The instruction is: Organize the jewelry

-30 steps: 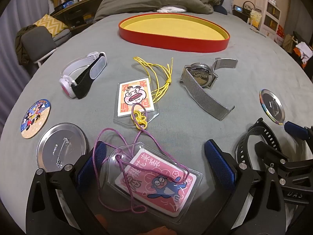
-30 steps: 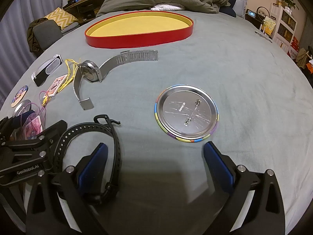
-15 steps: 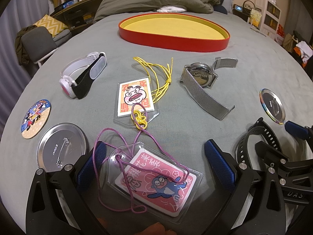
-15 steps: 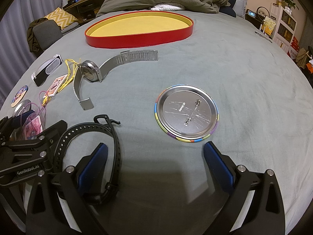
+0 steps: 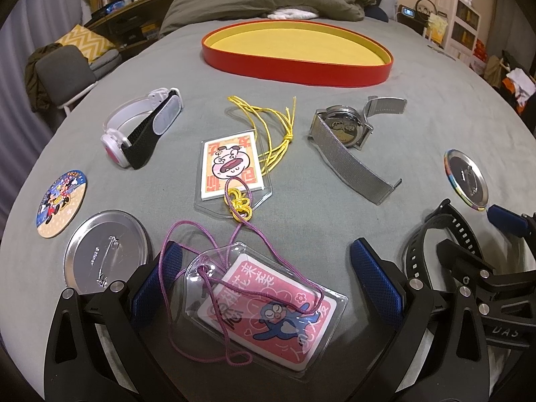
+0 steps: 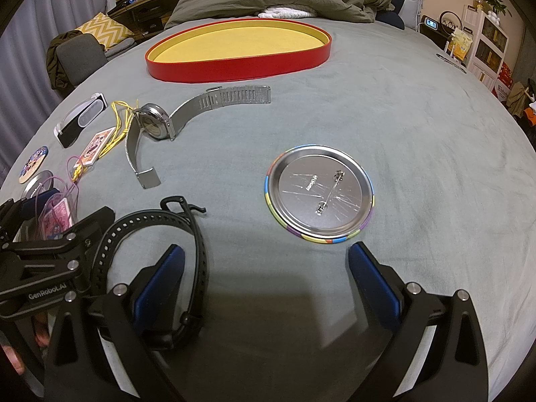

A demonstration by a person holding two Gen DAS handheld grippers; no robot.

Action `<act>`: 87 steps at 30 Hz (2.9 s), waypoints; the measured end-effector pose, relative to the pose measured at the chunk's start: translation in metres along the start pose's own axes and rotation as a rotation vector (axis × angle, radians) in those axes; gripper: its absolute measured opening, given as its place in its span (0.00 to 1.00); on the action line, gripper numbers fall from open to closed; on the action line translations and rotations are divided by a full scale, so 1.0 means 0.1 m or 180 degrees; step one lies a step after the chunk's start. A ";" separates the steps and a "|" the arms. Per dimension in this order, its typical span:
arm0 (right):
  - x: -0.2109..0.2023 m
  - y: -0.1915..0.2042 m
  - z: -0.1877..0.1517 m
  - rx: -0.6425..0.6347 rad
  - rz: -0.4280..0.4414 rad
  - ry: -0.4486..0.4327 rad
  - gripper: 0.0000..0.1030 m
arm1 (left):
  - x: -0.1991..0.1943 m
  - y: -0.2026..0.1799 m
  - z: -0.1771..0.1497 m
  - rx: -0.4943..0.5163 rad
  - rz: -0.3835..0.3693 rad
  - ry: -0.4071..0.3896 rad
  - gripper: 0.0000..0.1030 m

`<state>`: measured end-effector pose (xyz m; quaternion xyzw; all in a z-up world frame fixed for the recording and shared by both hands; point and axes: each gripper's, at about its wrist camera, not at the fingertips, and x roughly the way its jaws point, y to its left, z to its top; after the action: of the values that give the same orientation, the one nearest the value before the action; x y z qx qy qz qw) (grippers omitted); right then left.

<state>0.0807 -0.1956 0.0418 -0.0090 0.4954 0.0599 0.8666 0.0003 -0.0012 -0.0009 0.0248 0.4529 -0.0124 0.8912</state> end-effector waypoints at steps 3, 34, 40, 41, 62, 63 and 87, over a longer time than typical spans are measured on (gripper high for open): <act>0.00 0.00 0.00 0.0001 0.0002 0.0000 0.92 | 0.00 0.01 0.00 0.0000 -0.0004 0.0001 0.95; -0.01 0.00 0.00 0.0002 0.0003 0.0002 0.92 | -0.01 -0.02 0.01 0.0010 0.0013 0.0027 0.95; -0.01 0.01 0.00 0.0002 0.0004 0.0002 0.92 | 0.00 -0.03 0.03 0.0023 0.0033 0.0050 0.95; -0.01 0.01 -0.01 -0.0001 0.0000 0.0002 0.92 | 0.01 -0.04 0.03 0.0039 0.0055 0.0051 0.95; -0.02 0.01 -0.01 0.0001 -0.0001 -0.0015 0.92 | 0.02 -0.04 0.02 0.0040 0.0065 0.0042 0.95; -0.02 0.01 -0.02 0.0000 -0.0001 -0.0017 0.92 | 0.01 -0.04 0.03 0.0041 0.0068 0.0042 0.95; -0.04 0.01 -0.06 0.0000 0.0008 -0.0060 0.92 | 0.01 -0.04 0.02 0.0019 0.0063 0.0025 0.95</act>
<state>0.0729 -0.1952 0.0423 -0.0078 0.4872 0.0611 0.8711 0.0023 -0.0054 -0.0008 0.0321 0.4560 -0.0048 0.8894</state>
